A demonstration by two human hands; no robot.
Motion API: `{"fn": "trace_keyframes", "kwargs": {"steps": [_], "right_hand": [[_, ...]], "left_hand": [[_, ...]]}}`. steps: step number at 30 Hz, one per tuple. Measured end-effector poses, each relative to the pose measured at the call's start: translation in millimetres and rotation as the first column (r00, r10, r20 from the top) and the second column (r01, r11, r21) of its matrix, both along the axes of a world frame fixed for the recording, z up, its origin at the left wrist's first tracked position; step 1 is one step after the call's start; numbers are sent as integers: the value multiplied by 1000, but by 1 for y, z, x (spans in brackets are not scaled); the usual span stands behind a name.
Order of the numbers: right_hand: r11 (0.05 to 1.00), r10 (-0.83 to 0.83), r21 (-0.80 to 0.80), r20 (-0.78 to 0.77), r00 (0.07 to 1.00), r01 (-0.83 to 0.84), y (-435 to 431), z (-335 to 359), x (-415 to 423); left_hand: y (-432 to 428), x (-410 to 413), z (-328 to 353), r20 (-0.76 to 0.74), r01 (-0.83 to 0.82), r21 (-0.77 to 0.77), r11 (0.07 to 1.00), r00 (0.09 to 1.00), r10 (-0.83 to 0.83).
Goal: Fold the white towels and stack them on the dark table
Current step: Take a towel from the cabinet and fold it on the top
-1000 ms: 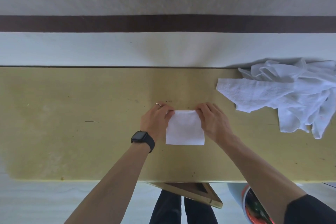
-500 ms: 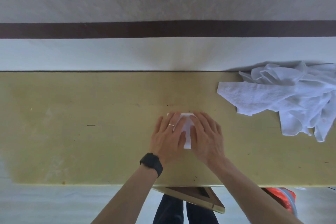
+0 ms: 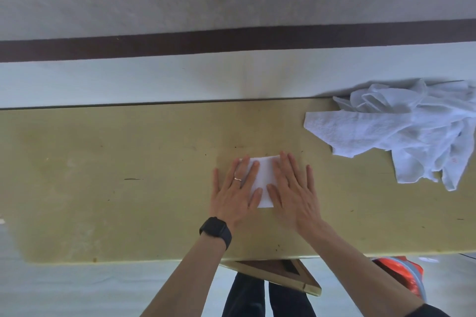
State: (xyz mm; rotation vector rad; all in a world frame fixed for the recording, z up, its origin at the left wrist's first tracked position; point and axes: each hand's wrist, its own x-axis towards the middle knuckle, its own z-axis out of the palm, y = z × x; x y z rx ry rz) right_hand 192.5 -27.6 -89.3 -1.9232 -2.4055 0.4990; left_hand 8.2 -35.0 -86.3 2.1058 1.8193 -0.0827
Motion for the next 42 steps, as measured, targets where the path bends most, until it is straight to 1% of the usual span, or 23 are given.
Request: {"fn": "trace_keyframes", "kwargs": {"steps": [2, 3, 4, 5, 7, 8, 9, 10, 12, 14, 17, 19, 21, 23, 25, 27, 29, 31, 33, 34, 37, 40, 42], "right_hand": [[997, -80, 14, -53, 995, 80, -11, 10, 1], [988, -152, 13, -86, 985, 153, -17, 15, 1], [967, -256, -27, -116, 960, 255, -22, 20, 1], [920, -389, -109, -145, 910, 376, -27, 25, 0], [774, -628, -249, -184, 756, 582, -33, 31, -4], [722, -689, -272, -189, 700, 637, -34, 34, -6], [690, -721, -286, -195, 665, 665, -34, 38, -8], [673, -738, -307, -209, 642, 673, -35, 39, -11], [651, -758, -366, -256, 600, 665, -38, 42, -17], [624, -780, -409, -270, 564, 666, -38, 45, -20], [620, -781, -441, -266, 565, 649, -36, 44, -20], [586, -804, -483, -249, 540, 651, -33, 40, -19], [526, -842, -535, -220, 493, 661, -28, 40, -18], [479, -865, -592, -195, 462, 648, -22, 43, -16], [455, -873, -654, -197, 446, 604, -18, 47, -11], [441, -880, -715, -224, 420, 542, -18, 49, -5], [443, -877, -753, -251, 410, 487, -18, 53, 1], [461, -871, -776, -304, 385, 431, -19, 60, 8], [501, -854, -788, -380, 357, 359, -20, 74, 12], [532, -833, -781, -415, 365, 328, -20, 83, 13], [657, -735, -702, -517, 438, 274, -15, 121, 15], [780, -611, -577, -616, 497, 244, -8, 167, 12], [835, -538, -503, -656, 529, 224, -3, 199, 8]], "left_hand": [[-4, 1, 12, -37, -65, 63, 996, 997, 67], [-7, 2, 18, -53, -83, 82, 993, 995, 87], [-12, 3, 23, -67, -99, 85, 991, 992, 104], [-16, 4, 28, -83, -118, 73, 990, 989, 124], [-22, 6, 37, -102, -191, -31, 981, 977, 187], [-24, 7, 41, -88, -250, -112, 962, 966, 241], [-25, 8, 44, -50, -313, -178, 933, 950, 309], [-25, 10, 48, 9, -380, -224, 898, 920, 391], [-21, 14, 55, 107, -505, -289, 813, 827, 552], [-16, 20, 54, 120, -590, -326, 739, 749, 651], [-9, 28, 49, 123, -659, -403, 635, 648, 751], [-6, 31, 48, 131, -689, -426, 586, 594, 794], [-5, 33, 48, 124, -700, -449, 555, 567, 815], [-3, 34, 48, 107, -693, -467, 548, 572, 814], [-1, 33, 49, 94, -674, -489, 554, 591, 801], [-1, 31, 52, 128, -651, -533, 540, 569, 812], [-3, 28, 54, 200, -628, -568, 532, 522, 829], [-7, 23, 61, 293, -593, -592, 546, 473, 831], [-9, 19, 79, 396, -558, -603, 570, 410, 821], [-9, 16, 89, 451, -542, -592, 596, 390, 803], [-6, 3, 128, 574, -500, -506, 703, 413, 707], [-3, -13, 169, 642, -481, -437, 760, 424, 638], [-1, -23, 201, 678, -456, -391, 799, 445, 585]]}}
